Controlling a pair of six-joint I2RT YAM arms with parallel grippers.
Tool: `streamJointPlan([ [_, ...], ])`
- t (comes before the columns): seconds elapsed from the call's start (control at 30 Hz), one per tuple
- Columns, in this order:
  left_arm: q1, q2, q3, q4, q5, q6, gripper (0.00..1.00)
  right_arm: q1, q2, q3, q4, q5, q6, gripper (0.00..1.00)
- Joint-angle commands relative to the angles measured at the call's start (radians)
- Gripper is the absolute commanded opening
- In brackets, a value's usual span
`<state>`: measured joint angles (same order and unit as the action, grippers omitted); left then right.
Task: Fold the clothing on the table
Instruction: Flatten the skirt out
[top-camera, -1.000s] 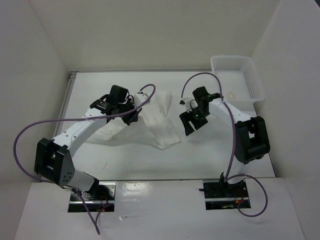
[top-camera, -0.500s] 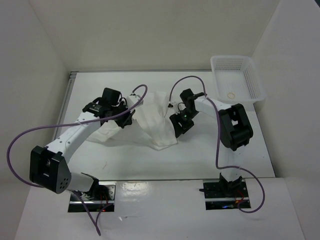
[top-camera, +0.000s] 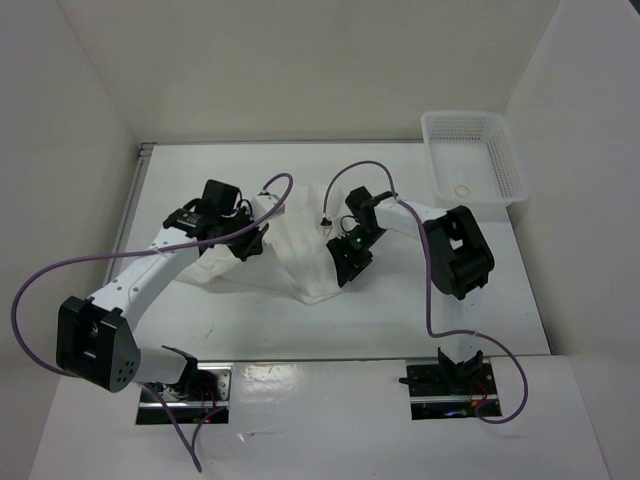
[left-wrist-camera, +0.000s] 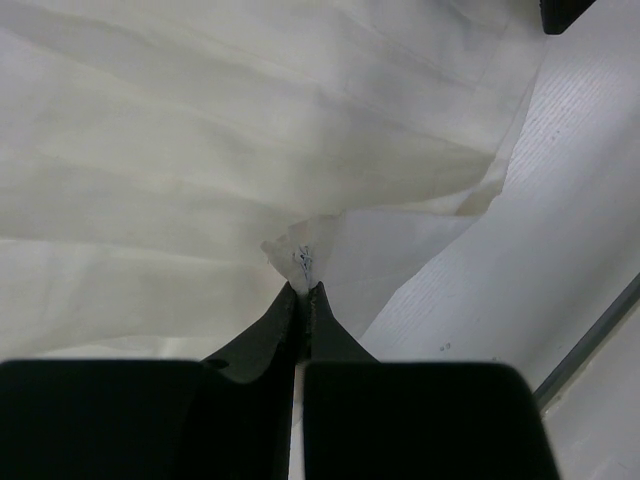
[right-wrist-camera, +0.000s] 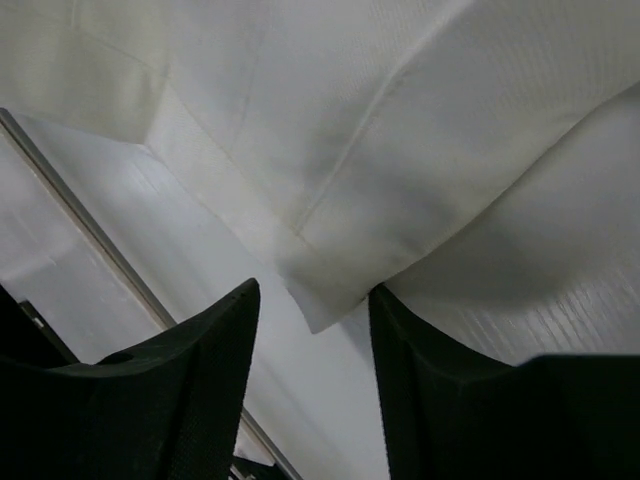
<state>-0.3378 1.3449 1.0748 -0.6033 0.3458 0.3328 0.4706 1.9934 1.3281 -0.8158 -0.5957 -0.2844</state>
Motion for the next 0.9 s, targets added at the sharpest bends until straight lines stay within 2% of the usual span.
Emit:
streamJointPlan([
  [0.0, 0.006, -0.035, -0.003, -0.003, 0.041, -0.017, 0.00, 0.011, 0.060, 0.013, 0.020, -0.021, -0.012, 0.51],
  [0.07, 0.006, -0.035, -0.003, -0.003, 0.041, -0.017, 0.00, 0.011, 0.071, 0.013, 0.020, -0.030, -0.012, 0.42],
  [0.1, 0.006, -0.035, -0.012, -0.003, 0.041, -0.017, 0.00, 0.011, 0.082, 0.013, 0.020, -0.030, -0.012, 0.28],
  [0.13, 0.006, -0.035, -0.012, -0.003, 0.041, -0.026, 0.00, 0.020, 0.082, 0.013, 0.020, -0.030, -0.012, 0.19],
  [0.23, 0.006, -0.035, -0.012, -0.003, 0.041, -0.026, 0.00, 0.020, 0.091, 0.003, 0.029, -0.021, -0.012, 0.00],
  [0.33, 0.016, -0.035, 0.020, -0.021, 0.032, -0.026, 0.00, 0.020, 0.082, 0.034, -0.009, -0.012, -0.021, 0.00],
  [0.57, 0.057, -0.118, 0.145, -0.098, -0.050, -0.006, 0.00, 0.011, -0.091, 0.170, -0.137, 0.059, -0.065, 0.00],
  [0.7, 0.108, -0.173, 0.212, -0.127, -0.094, -0.006, 0.00, -0.055, -0.195, 0.247, -0.198, 0.068, -0.065, 0.00],
  [0.87, 0.183, -0.260, 0.223, -0.116, -0.090, -0.015, 0.00, -0.122, -0.287, 0.381, -0.273, 0.068, -0.065, 0.00],
])
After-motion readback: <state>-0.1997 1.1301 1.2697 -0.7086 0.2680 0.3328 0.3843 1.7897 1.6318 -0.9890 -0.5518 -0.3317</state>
